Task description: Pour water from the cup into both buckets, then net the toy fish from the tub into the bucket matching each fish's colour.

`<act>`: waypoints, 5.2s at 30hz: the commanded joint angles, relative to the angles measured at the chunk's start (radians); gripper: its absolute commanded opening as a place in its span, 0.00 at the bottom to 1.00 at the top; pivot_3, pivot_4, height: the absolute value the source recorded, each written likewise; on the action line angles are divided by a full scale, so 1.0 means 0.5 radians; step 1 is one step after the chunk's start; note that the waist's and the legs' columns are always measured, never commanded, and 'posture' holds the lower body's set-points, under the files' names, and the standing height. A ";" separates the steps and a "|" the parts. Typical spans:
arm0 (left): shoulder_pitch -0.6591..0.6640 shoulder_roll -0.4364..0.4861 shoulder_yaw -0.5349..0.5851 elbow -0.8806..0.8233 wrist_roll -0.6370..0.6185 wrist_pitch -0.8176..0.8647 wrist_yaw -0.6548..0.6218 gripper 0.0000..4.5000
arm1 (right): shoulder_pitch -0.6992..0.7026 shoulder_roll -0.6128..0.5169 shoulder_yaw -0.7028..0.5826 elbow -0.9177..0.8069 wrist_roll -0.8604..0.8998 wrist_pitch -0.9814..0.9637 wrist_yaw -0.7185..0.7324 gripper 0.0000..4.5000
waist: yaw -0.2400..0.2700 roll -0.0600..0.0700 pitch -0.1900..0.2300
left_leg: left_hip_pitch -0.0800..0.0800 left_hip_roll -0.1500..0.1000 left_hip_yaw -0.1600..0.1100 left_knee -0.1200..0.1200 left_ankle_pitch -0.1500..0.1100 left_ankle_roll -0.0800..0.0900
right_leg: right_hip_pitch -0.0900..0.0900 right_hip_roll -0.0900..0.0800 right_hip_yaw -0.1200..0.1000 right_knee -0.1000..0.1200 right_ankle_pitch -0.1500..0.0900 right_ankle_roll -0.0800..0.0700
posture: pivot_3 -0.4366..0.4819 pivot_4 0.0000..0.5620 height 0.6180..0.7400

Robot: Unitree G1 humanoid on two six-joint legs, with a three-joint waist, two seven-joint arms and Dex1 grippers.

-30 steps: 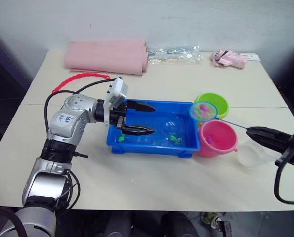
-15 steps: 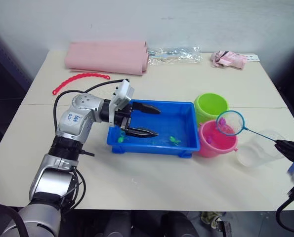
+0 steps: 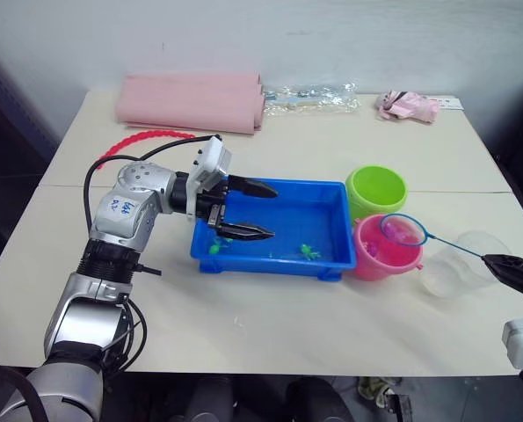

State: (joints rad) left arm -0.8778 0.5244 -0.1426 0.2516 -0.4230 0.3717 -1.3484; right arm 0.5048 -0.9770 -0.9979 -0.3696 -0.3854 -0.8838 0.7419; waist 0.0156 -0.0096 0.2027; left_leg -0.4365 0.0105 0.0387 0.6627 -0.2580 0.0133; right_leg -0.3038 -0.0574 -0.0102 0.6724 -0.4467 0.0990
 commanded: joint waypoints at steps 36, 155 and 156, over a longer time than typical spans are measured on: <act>0.408 0.292 0.087 -0.424 0.204 -0.015 0.201 0.98 | -1.798 -0.318 2.107 0.376 0.872 1.714 0.372 0.00 | -0.036 0.003 -0.001 | -0.005 0.000 -0.005 0.005 0.000 0.002 | -0.003 -0.004 -0.003 0.004 0.000 0.000 | 0.48 0.27 1.00; 0.834 0.923 0.332 -0.517 0.164 0.037 0.123 0.98 | -2.115 0.123 2.575 0.372 0.945 1.974 0.383 0.00 | -0.063 0.007 -0.002 | -0.002 0.001 -0.005 0.001 0.000 0.002 | -0.006 -0.007 -0.008 0.009 0.000 0.000 | 0.48 0.27 1.00; 0.848 0.937 0.340 -0.530 0.158 0.045 0.121 0.98 | -2.127 0.155 2.607 0.404 0.879 1.922 0.388 0.00 | -0.064 0.007 -0.002 | -0.003 0.001 -0.006 0.001 0.000 0.001 | -0.006 -0.007 -0.009 0.009 0.000 0.000 | 0.48 0.27 1.00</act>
State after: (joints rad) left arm -0.4523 0.9759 -0.0051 0.0303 -0.3292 0.3950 -1.2789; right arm -0.5432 -0.9080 0.3005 -0.1688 0.0971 0.1218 0.9317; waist -0.0162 -0.0062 0.2019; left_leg -0.4375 0.0110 0.0359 0.6629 -0.2580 0.0140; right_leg -0.3069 -0.0609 -0.0149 0.6772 -0.4468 0.0988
